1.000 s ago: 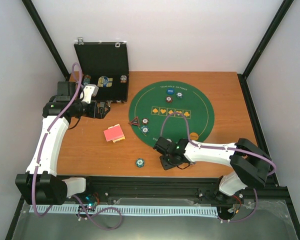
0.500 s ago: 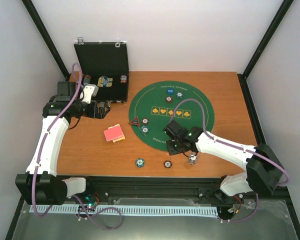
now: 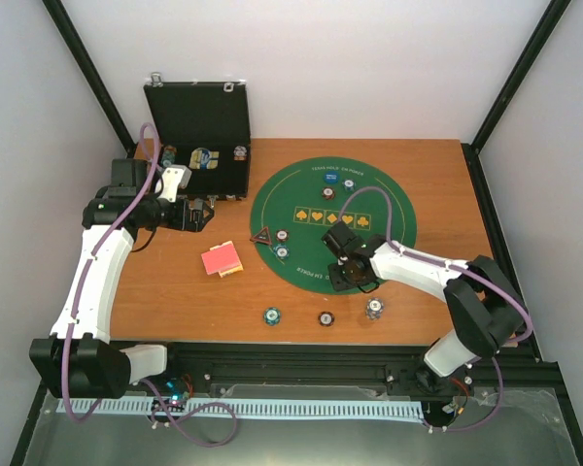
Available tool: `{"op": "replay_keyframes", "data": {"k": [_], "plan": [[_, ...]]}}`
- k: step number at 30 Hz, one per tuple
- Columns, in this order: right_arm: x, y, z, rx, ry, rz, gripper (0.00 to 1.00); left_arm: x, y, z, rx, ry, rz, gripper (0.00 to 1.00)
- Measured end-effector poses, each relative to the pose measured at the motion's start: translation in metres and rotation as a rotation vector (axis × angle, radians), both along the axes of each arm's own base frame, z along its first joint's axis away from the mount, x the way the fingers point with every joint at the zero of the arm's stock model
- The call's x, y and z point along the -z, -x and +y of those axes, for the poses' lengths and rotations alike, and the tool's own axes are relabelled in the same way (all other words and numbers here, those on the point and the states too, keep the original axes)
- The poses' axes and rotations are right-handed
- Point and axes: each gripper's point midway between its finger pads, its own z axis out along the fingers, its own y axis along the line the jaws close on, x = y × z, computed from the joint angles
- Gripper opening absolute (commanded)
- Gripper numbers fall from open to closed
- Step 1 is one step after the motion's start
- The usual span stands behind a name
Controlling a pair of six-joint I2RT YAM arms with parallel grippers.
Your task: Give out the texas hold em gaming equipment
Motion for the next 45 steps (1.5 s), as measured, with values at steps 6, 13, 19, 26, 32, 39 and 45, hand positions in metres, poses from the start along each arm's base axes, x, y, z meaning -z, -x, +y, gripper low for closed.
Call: {"op": "replay_keyframes", "data": {"k": [6, 13, 19, 26, 32, 39, 45], "plan": [[0.013, -0.003, 0.004, -0.009, 0.004, 0.015, 0.29, 0.000, 0.000, 0.000, 0.000, -0.001, 0.000, 1.00], [0.018, -0.008, 0.007, -0.005, -0.007, 0.015, 0.40, 0.000, 0.000, 0.000, -0.001, -0.001, 0.000, 1.00], [0.020, -0.009, 0.007, -0.013, -0.005, 0.015, 0.50, -0.002, -0.001, 0.001, -0.002, -0.003, -0.006, 1.00], [0.018, -0.009, 0.005, -0.017, -0.002, 0.017, 0.55, -0.005, -0.001, 0.000, -0.001, -0.003, -0.012, 1.00], [0.003, -0.007, 0.002, -0.020, -0.011, 0.003, 0.57, -0.005, -0.001, 0.000, -0.001, -0.003, -0.012, 1.00], [-0.046, -0.007, -0.004, -0.006, -0.044, -0.080, 0.72, -0.006, -0.001, 0.001, -0.001, -0.004, -0.014, 1.00], [-0.068, 0.020, -0.030, 0.044, -0.052, -0.090, 0.86, -0.007, -0.002, 0.001, 0.000, -0.004, -0.017, 1.00]]}}
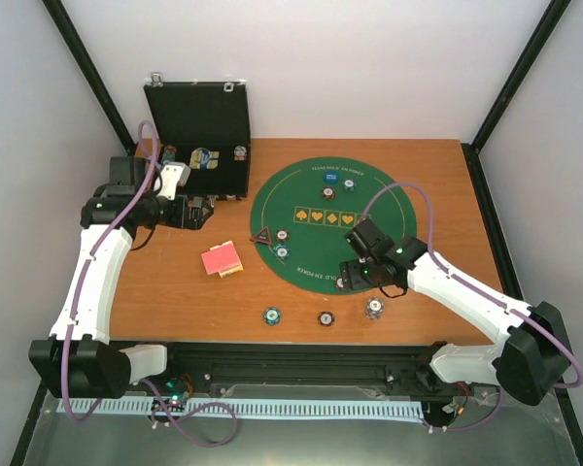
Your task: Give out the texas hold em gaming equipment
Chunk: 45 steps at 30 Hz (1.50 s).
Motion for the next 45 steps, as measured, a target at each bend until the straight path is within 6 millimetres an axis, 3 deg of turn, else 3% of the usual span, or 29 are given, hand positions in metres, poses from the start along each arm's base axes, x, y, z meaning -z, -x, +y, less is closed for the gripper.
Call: {"op": "replay_keyframes", "data": {"k": [4, 11, 16, 35, 45], "plan": [[0.006, 0.007, -0.009, 0.063, 0.019, 0.037, 0.86, -0.003, -0.001, 0.000, 0.001, 0.001, -0.007, 1.00], [0.040, 0.036, -0.031, 0.183, 0.037, 0.125, 0.84, -0.004, -0.001, 0.000, 0.002, 0.001, -0.009, 1.00], [0.048, 0.043, -0.036, 0.227, 0.041, 0.147, 0.82, -0.004, -0.001, -0.001, 0.003, 0.002, -0.009, 1.00], [0.065, 0.047, -0.040, 0.281, 0.030, 0.154, 0.53, -0.004, -0.001, -0.001, 0.003, 0.002, -0.010, 1.00], [0.066, 0.046, -0.039, 0.282, 0.025, 0.149, 0.50, -0.004, -0.001, -0.001, 0.003, 0.001, -0.010, 1.00]]}}
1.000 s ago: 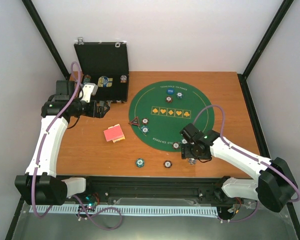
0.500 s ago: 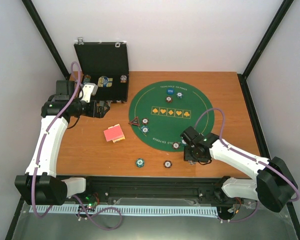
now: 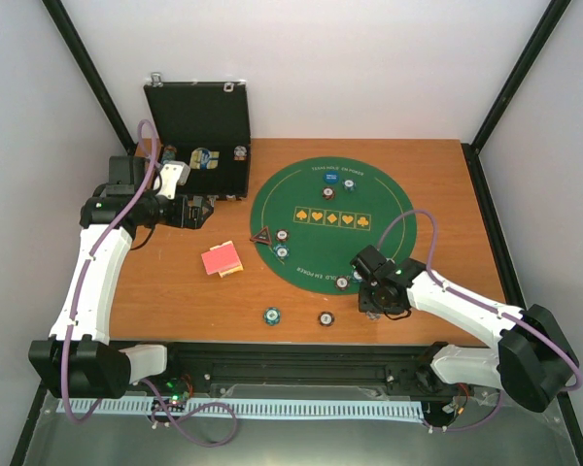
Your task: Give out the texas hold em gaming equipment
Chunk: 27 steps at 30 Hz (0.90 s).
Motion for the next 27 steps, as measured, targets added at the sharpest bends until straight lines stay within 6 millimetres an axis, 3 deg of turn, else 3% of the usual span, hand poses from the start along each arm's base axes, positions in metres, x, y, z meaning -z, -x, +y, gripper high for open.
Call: {"op": "replay_keyframes", "data": {"k": [11, 14, 20, 22, 27], "plan": [[0.001, -0.001, 0.000, -0.002, 0.004, 0.001, 0.45, 0.000, 0.000, 0.001, -0.003, -0.004, 0.000, 1.00], [0.001, -0.001, 0.000, 0.000, 0.005, 0.000, 0.39, 0.000, 0.000, 0.001, -0.002, -0.004, -0.001, 1.00], [0.001, -0.002, 0.000, 0.003, 0.006, -0.006, 0.11, 0.000, 0.000, 0.001, -0.001, -0.005, -0.002, 1.00], [0.000, -0.002, -0.001, 0.004, 0.006, -0.006, 0.06, 0.000, 0.000, 0.001, -0.002, -0.007, -0.003, 1.00], [-0.012, -0.002, -0.001, 0.001, 0.007, -0.008, 0.04, 0.000, 0.000, 0.001, -0.001, -0.007, -0.003, 1.00]]}}
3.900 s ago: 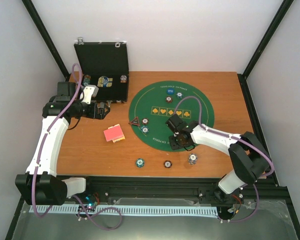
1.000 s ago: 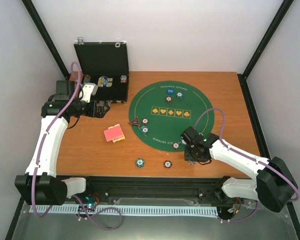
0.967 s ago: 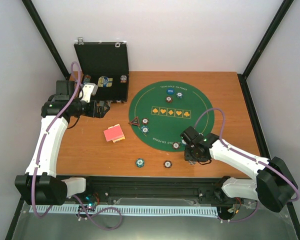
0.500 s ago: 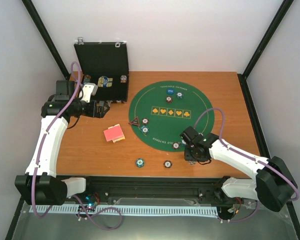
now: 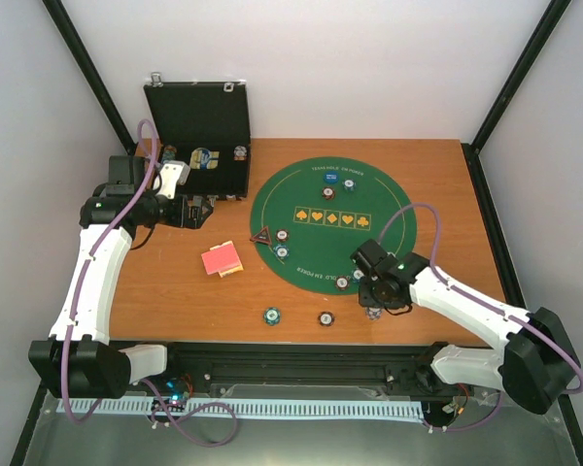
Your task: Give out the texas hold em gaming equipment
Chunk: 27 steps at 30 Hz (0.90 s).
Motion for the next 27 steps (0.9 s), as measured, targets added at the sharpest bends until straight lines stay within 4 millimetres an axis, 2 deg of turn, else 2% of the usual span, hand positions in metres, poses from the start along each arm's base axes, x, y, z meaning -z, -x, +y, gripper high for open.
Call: {"op": "replay_keyframes", "data": {"k": [7, 9, 12, 17, 23, 27], "plan": [[-0.062, -0.038, 0.029, -0.034, -0.071, -0.122, 0.05, -0.001, -0.001, 0.001, -0.003, -0.003, -0.004, 1.00], [-0.073, -0.051, 0.041, -0.054, -0.076, -0.139, 0.05, -0.001, -0.001, 0.001, -0.005, -0.006, -0.004, 1.00], [-0.077, -0.071, 0.065, -0.097, -0.070, -0.142, 0.06, -0.001, -0.001, 0.002, -0.007, -0.008, -0.003, 1.00], [-0.060, -0.106, 0.111, -0.186, -0.054, -0.118, 0.08, -0.001, -0.001, 0.002, -0.008, -0.009, -0.004, 1.00], [-0.020, -0.142, 0.156, -0.284, -0.046, -0.071, 0.08, 0.000, -0.001, 0.003, -0.010, -0.012, -0.003, 1.00], [0.008, -0.158, 0.175, -0.332, -0.032, -0.037, 0.08, 0.000, -0.001, 0.002, -0.010, -0.012, -0.003, 1.00]]}}
